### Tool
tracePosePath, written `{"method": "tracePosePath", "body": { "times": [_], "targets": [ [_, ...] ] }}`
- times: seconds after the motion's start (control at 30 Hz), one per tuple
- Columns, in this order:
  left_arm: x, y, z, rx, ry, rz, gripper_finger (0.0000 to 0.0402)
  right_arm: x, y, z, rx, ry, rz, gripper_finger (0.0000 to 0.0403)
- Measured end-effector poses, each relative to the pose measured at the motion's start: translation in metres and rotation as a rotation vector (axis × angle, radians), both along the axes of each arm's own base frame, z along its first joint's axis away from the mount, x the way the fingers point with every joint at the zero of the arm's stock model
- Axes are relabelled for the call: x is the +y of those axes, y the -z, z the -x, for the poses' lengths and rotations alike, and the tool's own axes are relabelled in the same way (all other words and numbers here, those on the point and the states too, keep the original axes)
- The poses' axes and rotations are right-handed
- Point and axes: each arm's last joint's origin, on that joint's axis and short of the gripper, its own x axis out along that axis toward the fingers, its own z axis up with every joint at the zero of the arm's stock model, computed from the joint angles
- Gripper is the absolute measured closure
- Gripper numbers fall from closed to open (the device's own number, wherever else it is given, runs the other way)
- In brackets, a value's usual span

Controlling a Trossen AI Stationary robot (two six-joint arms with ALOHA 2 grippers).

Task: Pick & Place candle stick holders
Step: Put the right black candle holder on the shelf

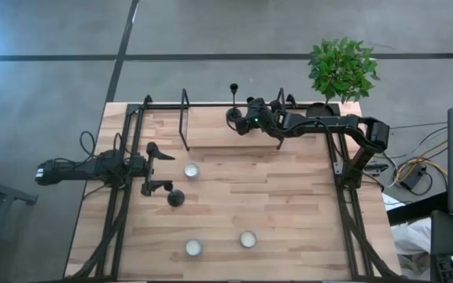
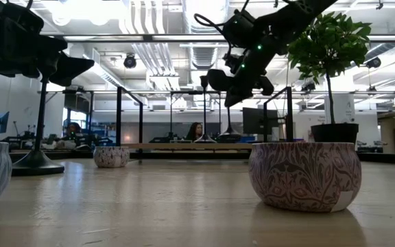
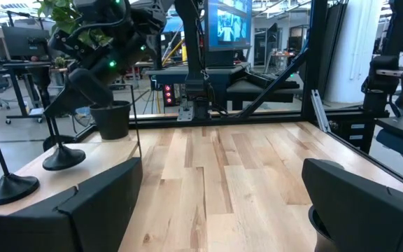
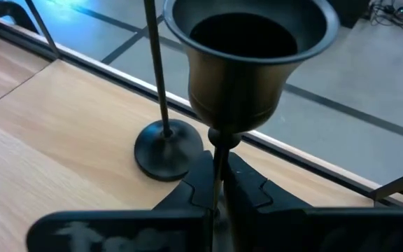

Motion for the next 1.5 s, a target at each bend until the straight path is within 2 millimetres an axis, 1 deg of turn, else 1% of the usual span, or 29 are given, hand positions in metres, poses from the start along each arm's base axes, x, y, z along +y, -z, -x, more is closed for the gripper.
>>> {"method": "tracePosePath", "body": {
  "times": [0.2, 0.43, 0.7, 1.1, 1.37, 1.5],
  "targets": [
    [0.0, 0.0, 0.0, 0.0, 0.0, 0.0, 0.0003, 0.001, 0.007, 0.001, 0.018, -0.001, 0.009, 0.0394],
    [0.0, 0.0, 0.0, 0.0, 0.001, 0.0, 0.0003, 0.002, 0.019, 0.004, -0.011, 0.001, 0.02, 0.0394],
    [0.0, 0.0, 0.0, 0.0, 0.001, 0.0, 0.0003, 0.0, 0.019, 0.004, 0.008, -0.024, 0.047, 0.0394],
    [0.0, 0.0, 0.0, 0.0, 0.001, 0.0, 0.0003, -0.003, 0.019, 0.006, 0.001, -0.02, 0.037, 0.0394],
    [0.0, 0.0, 0.0, 0.0, 0.0, 0.0, 0.0003, -0.004, 0.019, 0.006, 0.0, -0.021, 0.034, 0.0389],
    [0.0, 0.0, 0.0, 0.0, 0.0, 0.0, 0.0003, -0.004, 0.019, 0.006, -0.001, -0.019, 0.033, 0.0379]
  ]
}}
